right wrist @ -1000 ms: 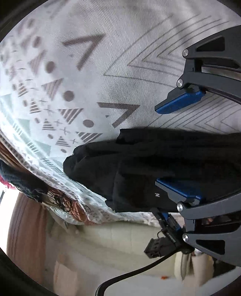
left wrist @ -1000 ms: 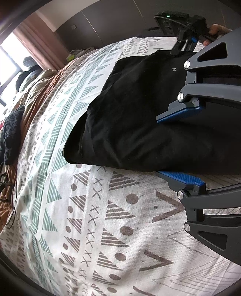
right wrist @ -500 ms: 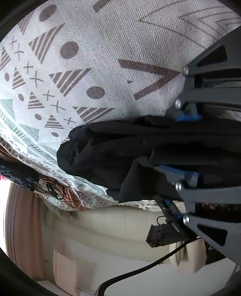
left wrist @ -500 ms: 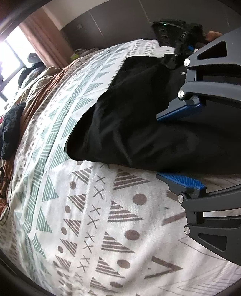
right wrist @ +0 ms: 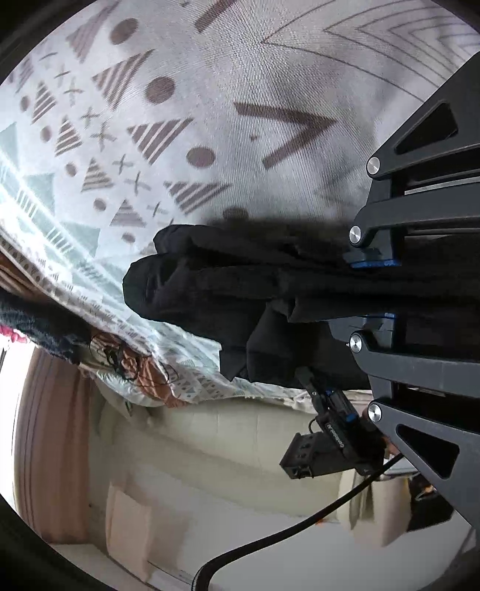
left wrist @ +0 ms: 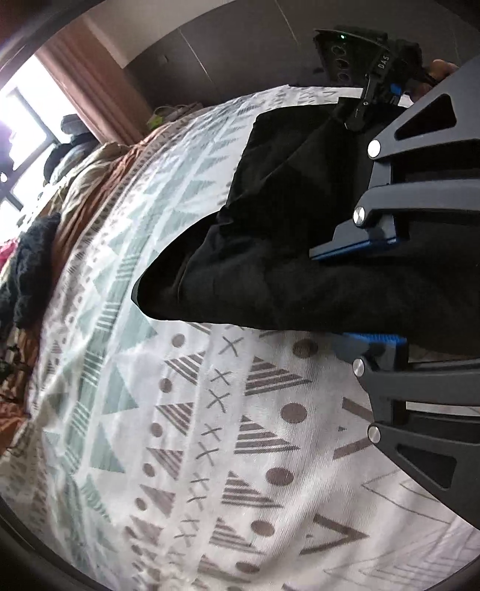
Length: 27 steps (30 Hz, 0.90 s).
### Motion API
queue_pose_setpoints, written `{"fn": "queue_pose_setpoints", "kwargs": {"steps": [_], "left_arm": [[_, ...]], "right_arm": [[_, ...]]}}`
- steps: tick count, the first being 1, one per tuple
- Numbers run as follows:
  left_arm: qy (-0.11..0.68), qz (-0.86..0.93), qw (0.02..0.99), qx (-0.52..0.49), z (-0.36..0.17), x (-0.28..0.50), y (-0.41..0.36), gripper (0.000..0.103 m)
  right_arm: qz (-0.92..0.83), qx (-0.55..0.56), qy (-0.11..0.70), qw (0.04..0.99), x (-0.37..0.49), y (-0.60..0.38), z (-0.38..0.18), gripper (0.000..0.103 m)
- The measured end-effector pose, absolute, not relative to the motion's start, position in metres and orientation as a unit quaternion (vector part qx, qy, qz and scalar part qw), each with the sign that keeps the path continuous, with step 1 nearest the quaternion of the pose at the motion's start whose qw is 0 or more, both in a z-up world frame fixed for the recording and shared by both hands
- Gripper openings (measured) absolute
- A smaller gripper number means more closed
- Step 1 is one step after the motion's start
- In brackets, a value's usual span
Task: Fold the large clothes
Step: 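Grasp the folded shirt's end with both tools and lift it, then lift the folded black shirt with both tools and carry it toward the headboard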
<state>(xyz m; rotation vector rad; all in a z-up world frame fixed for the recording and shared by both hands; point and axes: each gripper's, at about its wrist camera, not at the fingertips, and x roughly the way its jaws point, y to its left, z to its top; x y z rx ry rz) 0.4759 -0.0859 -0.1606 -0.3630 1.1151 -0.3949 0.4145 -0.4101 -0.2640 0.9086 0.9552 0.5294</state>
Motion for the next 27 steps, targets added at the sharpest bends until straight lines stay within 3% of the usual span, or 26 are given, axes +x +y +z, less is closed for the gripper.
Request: {"fn": "queue_pose_setpoints", "kwargs": {"steps": [27], "left_arm": [[0.391,-0.185,0.886,-0.169,-0.020,0.416,-0.023,0.025]], "right_arm": [[0.232,0.348,0.343,0.841,0.365,-0.339,-0.110,0.016]]}}
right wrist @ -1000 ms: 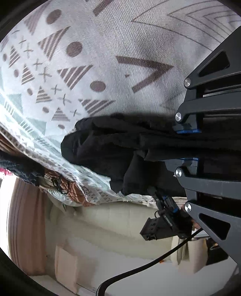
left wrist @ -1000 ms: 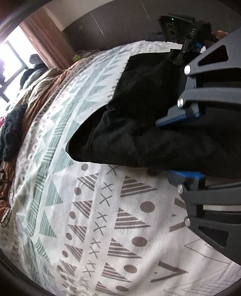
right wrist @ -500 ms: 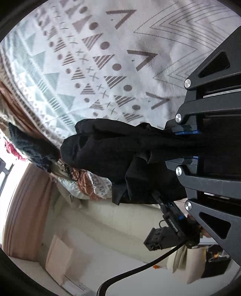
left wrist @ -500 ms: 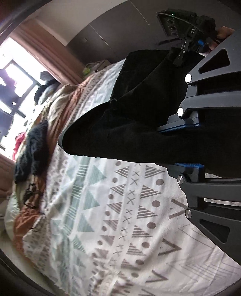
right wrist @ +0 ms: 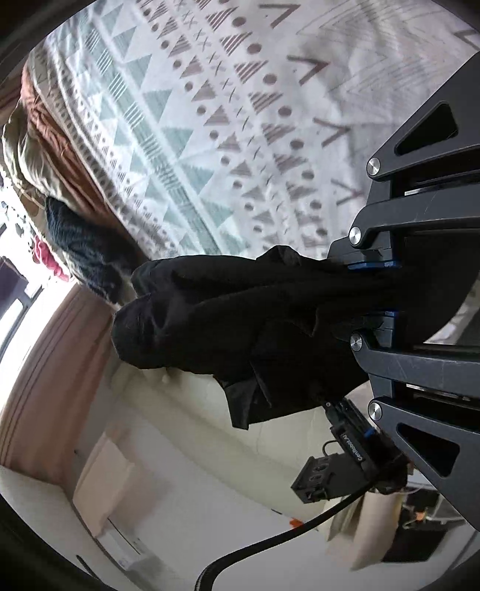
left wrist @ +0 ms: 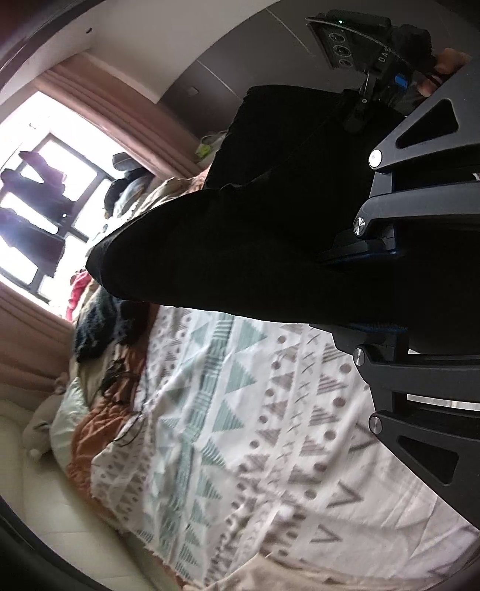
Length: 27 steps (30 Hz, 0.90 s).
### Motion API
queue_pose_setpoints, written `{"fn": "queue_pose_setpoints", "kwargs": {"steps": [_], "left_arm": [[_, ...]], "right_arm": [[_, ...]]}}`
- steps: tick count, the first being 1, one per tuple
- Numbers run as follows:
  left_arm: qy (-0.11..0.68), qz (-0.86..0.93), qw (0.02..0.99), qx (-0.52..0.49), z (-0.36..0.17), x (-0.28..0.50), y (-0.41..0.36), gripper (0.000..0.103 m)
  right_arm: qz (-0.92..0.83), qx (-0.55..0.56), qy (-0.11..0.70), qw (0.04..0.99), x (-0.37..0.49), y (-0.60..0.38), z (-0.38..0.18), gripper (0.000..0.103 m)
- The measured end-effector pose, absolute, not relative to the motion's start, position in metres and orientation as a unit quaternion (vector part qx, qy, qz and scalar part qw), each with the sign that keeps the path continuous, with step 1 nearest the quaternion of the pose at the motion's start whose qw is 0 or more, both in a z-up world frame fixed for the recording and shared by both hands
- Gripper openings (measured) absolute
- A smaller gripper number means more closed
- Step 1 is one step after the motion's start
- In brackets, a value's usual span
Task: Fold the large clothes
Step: 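Lift the folded black shirt with both tools and carry it toward the headboard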
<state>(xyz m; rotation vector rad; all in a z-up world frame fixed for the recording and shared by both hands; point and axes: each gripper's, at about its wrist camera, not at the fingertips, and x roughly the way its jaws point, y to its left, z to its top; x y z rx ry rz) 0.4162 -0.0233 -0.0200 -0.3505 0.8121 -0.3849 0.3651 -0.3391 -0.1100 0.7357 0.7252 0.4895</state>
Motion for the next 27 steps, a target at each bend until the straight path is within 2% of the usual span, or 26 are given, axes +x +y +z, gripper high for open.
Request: {"fn": "queue_pose_setpoints", "kwargs": {"steps": [18,27], "left_arm": [[0.327,-0.092,0.924,-0.174,0.038,0.399,0.130,0.024],[0.311,-0.034,0.936,-0.164,0.050,0.385,0.208,0.024]], "right_arm": [[0.316,0.288,0.337,0.839,0.409,-0.177,-0.043,0.016],[0.358,0.247,0.345,0.832,0.418,-0.084,-0.023,0.016]]}}
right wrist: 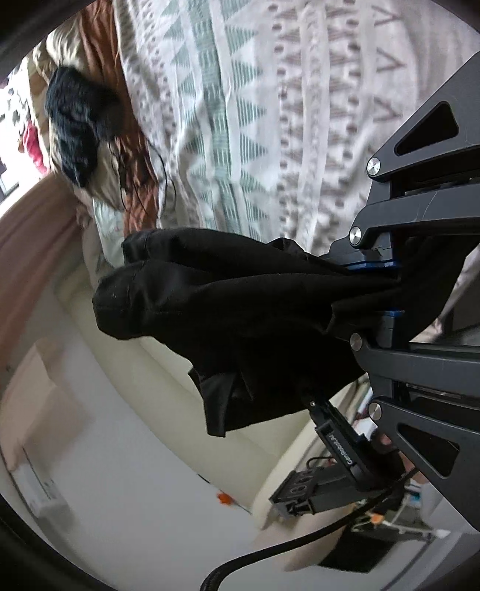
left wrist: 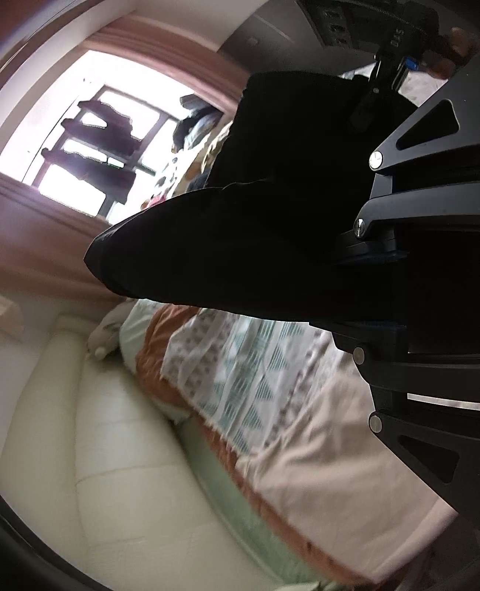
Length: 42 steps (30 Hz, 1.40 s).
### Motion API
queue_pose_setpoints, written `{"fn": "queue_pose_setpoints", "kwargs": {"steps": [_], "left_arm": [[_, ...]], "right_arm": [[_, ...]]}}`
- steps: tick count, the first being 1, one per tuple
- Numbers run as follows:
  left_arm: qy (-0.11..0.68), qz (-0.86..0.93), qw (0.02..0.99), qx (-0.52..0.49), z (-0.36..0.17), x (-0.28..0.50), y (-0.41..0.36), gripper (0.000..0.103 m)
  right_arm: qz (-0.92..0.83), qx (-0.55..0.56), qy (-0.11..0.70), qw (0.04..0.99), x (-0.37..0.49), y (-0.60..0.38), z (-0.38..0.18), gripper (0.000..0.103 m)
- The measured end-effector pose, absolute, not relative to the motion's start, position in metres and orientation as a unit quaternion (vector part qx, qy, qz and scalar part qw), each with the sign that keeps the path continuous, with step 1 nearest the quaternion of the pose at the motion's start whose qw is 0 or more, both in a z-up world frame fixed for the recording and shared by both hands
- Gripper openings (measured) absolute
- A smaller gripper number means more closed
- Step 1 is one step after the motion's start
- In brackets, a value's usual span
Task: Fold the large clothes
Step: 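Lift the folded black shirt with both tools and carry it toward the headboard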
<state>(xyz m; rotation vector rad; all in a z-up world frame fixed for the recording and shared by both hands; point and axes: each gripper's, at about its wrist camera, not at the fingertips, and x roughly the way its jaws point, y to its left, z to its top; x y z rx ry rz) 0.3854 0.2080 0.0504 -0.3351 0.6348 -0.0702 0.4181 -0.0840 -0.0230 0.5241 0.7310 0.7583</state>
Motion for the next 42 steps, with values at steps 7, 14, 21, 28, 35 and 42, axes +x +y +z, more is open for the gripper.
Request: {"fn": "queue_pose_setpoints", "kwargs": {"steps": [7,14,21,28,35,42], "left_arm": [[0.303,0.018,0.939,-0.161,0.057,0.362,0.270,0.024],[0.302,0.058,0.940,-0.147,0.071,0.341,0.326,0.024],[0.309,0.088,0.939,-0.125,0.081,0.326,0.366,0.024],[0.339,0.122,0.927,-0.107,0.075,0.323,0.394,0.023],[0.373,0.134,0.915,-0.074,0.063,0.345,0.407,0.023],[0.412,0.125,0.901,-0.049,0.022,0.410,0.396,0.023]], "right_arm": [[0.401,0.221,0.358,0.814,0.419,-0.009,-0.011,0.016],[0.432,0.212,0.371,0.794,0.412,0.060,-0.003,0.016],[0.450,0.220,0.392,0.771,0.405,0.116,-0.001,0.016],[0.462,0.227,0.415,0.750,0.398,0.162,-0.011,0.016],[0.472,0.237,0.449,0.720,0.400,0.189,-0.039,0.016],[0.464,0.234,0.480,0.707,0.436,0.191,-0.082,0.016]]}}
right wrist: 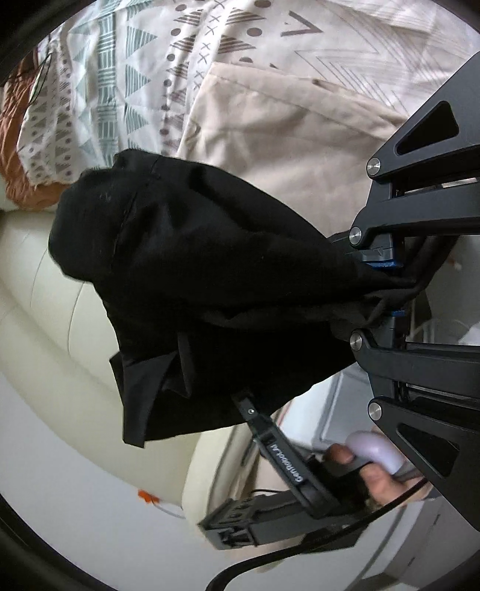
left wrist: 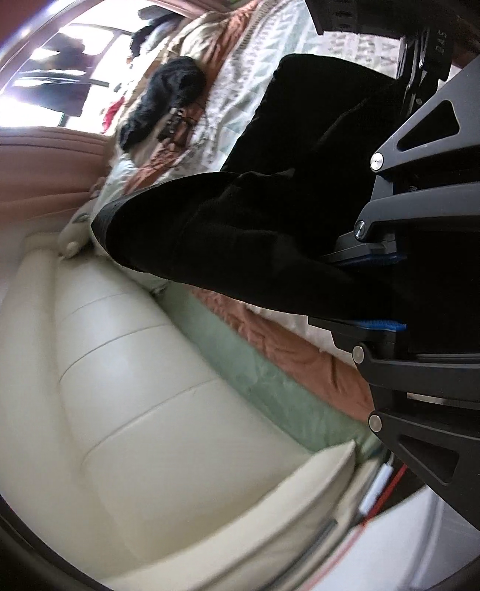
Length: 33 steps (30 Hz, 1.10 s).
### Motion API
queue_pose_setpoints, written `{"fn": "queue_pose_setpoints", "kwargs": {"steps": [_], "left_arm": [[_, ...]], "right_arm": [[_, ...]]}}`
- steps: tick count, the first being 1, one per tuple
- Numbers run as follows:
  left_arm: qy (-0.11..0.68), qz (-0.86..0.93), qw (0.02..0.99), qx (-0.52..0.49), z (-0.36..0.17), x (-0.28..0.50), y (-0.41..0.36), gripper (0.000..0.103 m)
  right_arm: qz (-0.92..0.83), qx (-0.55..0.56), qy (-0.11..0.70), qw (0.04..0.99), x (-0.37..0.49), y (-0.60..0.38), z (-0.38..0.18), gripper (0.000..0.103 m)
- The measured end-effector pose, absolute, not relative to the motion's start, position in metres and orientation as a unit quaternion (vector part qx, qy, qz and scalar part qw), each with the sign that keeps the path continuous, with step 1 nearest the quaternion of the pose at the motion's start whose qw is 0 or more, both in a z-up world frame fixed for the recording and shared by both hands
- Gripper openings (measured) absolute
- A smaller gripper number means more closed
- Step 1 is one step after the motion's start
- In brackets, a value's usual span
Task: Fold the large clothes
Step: 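Lift the folded black shirt with both tools and carry it toward the headboard, then lower the folded shirt onto the bed edge by the headboard with both tools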
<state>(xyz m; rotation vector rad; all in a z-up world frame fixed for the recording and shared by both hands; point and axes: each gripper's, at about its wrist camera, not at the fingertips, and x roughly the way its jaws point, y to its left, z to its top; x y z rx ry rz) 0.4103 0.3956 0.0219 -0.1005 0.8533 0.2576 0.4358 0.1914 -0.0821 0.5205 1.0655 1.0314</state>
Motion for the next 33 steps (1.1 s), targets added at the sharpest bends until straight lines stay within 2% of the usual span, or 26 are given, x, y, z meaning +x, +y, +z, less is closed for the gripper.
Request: {"fn": "queue_pose_setpoints", "kwargs": {"steps": [9,10,12,13,19,25,32,33], "left_arm": [[0.464,0.124,0.876,-0.038,-0.044,0.497,0.385,0.023],[0.470,0.127,0.873,-0.041,-0.050,0.502,0.389,0.025],[0.483,0.146,0.862,-0.049,-0.064,0.509,0.398,0.034],[0.486,0.158,0.858,-0.053,-0.069,0.511,0.402,0.034],[0.493,0.193,0.843,-0.098,-0.090,0.468,0.430,0.035],[0.450,0.245,0.846,-0.146,-0.089,0.386,0.462,0.050],[0.430,0.252,0.837,-0.225,-0.104,0.325,0.467,0.051],[0.421,0.255,0.840,-0.228,-0.105,0.317,0.464,0.054]], "right_arm": [[0.442,0.209,0.521,0.700,0.511,0.187,-0.148,0.015],[0.441,0.208,0.524,0.698,0.516,0.187,-0.154,0.015],[0.440,0.207,0.531,0.694,0.526,0.186,-0.167,0.015],[0.437,0.207,0.536,0.692,0.531,0.186,-0.175,0.015],[0.423,0.197,0.558,0.687,0.550,0.183,-0.211,0.015],[0.442,0.179,0.554,0.682,0.552,0.188,-0.210,0.015],[0.446,0.177,0.555,0.679,0.555,0.191,-0.215,0.015],[0.446,0.177,0.556,0.679,0.556,0.192,-0.215,0.015]]}}
